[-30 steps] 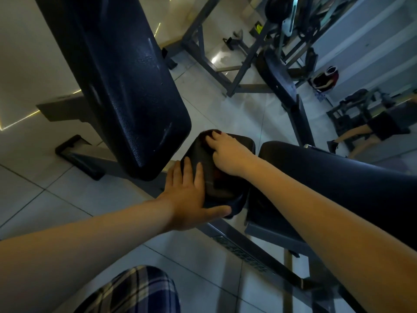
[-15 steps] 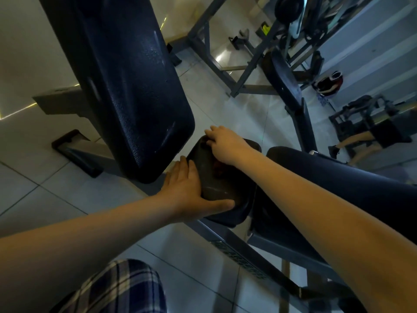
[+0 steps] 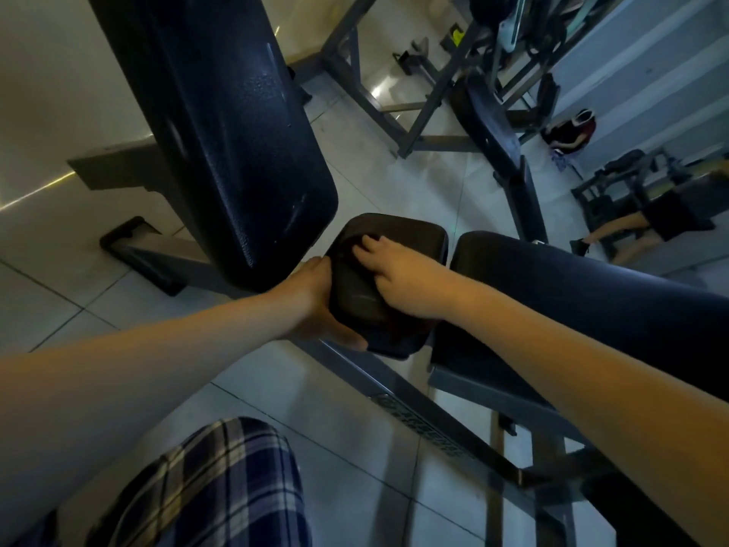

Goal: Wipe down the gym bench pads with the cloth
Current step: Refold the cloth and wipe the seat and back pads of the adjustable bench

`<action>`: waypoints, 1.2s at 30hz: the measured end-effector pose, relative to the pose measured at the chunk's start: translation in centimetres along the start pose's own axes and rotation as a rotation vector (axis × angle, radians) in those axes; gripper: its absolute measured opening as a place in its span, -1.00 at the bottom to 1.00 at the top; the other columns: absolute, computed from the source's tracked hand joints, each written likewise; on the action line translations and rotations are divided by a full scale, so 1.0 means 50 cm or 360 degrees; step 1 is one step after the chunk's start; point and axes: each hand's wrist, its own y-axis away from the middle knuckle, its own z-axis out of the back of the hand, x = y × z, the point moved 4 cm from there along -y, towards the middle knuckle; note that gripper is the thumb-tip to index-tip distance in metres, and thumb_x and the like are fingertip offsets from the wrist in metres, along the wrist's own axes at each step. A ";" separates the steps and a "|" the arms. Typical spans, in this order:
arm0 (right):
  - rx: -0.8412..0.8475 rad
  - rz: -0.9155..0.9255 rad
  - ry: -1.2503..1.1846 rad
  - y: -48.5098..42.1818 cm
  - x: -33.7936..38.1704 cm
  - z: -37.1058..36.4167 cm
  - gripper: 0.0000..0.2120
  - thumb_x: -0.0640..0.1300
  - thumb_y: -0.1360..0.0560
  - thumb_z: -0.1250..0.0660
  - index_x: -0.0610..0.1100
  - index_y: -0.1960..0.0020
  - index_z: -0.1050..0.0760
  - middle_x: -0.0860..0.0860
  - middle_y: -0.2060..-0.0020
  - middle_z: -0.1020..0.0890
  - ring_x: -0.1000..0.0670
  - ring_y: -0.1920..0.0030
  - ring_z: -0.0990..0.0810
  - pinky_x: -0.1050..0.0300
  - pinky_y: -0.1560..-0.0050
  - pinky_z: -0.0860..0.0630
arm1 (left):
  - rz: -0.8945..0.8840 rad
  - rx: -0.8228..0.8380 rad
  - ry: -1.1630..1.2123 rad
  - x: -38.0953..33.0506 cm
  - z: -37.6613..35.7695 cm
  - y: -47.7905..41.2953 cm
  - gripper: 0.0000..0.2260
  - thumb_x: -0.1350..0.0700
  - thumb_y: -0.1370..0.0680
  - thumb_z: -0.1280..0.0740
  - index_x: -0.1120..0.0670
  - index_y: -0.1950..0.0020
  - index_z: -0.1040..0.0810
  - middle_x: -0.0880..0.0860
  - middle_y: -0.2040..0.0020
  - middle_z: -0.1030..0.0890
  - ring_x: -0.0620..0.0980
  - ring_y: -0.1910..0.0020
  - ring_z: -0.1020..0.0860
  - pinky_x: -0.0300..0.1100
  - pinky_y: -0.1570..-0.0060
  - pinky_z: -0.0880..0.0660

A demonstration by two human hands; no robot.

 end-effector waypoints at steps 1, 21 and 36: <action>0.0003 0.0020 0.0000 0.028 0.004 -0.007 -0.45 -0.25 -0.64 -0.03 -0.10 -0.59 0.03 -0.06 -0.58 0.03 -0.06 -0.57 0.08 0.01 -0.54 0.10 | -0.0025 0.0002 0.0010 0.000 0.006 0.003 -0.02 -0.06 -0.10 -0.68 0.00 -0.42 -0.30 -0.03 -0.29 -0.44 -0.01 -0.29 -0.45 0.00 -0.29 -0.47; -0.0400 -0.0259 -0.0054 -0.122 0.058 -0.016 -0.53 -0.20 -0.57 -0.13 -0.17 -0.48 -0.26 -0.18 -0.37 -0.37 -0.20 -0.39 -0.28 -0.17 -0.42 -0.25 | 0.0092 -0.0102 0.0030 0.003 -0.012 0.005 -0.22 0.00 -0.42 -0.55 0.18 -0.50 -0.24 0.11 -0.43 -0.43 0.07 -0.45 -0.36 -0.16 -0.33 -0.31; -0.0282 -0.0370 -0.0108 -0.089 0.065 -0.012 -0.40 -0.20 -0.60 -0.14 -0.19 -0.58 -0.01 -0.21 -0.56 0.00 -0.19 -0.56 0.09 -0.21 -0.53 0.08 | 0.0023 -0.0395 -0.2316 0.039 0.076 0.053 -0.26 -0.21 -0.67 0.01 0.27 -0.57 0.24 0.34 -0.54 0.32 0.32 -0.54 0.28 0.18 -0.46 0.32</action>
